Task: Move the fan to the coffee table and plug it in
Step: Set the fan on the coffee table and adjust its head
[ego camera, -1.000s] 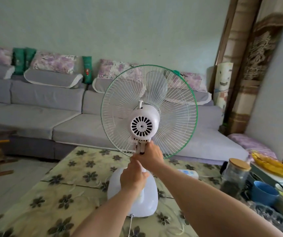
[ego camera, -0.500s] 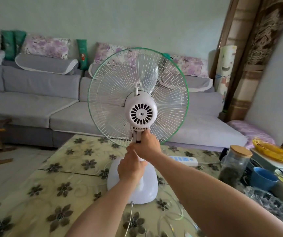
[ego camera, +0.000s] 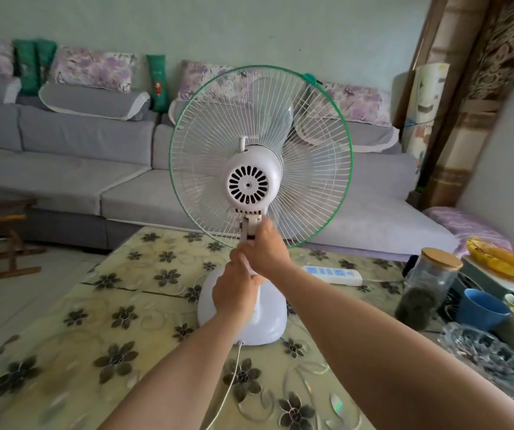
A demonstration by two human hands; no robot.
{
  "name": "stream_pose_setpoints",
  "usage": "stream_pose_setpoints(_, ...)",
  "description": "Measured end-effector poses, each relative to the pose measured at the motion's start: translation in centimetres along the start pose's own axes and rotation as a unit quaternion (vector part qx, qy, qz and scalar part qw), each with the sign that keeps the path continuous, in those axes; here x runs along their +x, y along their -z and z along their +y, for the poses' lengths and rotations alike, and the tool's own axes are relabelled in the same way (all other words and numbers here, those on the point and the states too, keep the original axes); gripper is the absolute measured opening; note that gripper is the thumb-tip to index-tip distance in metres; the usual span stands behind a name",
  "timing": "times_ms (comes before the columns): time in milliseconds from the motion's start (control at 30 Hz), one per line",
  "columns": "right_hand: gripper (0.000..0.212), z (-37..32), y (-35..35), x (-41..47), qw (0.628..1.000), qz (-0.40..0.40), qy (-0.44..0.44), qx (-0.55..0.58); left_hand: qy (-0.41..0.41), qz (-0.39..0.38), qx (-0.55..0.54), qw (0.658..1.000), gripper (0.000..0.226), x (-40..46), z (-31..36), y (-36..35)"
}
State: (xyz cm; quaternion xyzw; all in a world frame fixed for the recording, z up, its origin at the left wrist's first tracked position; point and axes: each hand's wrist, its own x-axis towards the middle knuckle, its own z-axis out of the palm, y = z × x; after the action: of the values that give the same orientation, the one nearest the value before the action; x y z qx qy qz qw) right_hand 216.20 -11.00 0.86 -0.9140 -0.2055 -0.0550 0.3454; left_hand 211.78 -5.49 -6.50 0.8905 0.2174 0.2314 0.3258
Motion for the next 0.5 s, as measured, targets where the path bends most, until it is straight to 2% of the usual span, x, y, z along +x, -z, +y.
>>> stream_pose_setpoints(67,0.028,0.9,-0.5,-0.9,1.000,-0.017,-0.007,-0.023,-0.007,-0.004,0.025,1.000,0.049,-1.4,-1.2,-0.1)
stream_pose_setpoints(167,0.029,3.6,-2.3,-3.6,0.994,-0.045,-0.037,-0.088,-0.037,-0.007,0.168,0.985,0.050,-4.6,-4.1,-1.0)
stream_pose_setpoints(267,0.016,6.8,-5.0,-7.8,0.990,-0.066,-0.057,-0.110,-0.064,-0.063,0.258,0.962,0.050,-8.1,-6.8,-2.3)
stream_pose_setpoints(333,0.013,8.5,-6.7,-10.3,0.986,-0.102,-0.059,-0.119,-0.073,-0.095,0.270,0.955,0.049,-10.1,-8.1,-3.0)
stream_pose_setpoints(500,0.016,10.4,-9.1,-13.4,0.980,-0.135,-0.036,-0.141,-0.061,-0.088,0.227,0.968,0.026,-11.9,-8.7,-3.1)
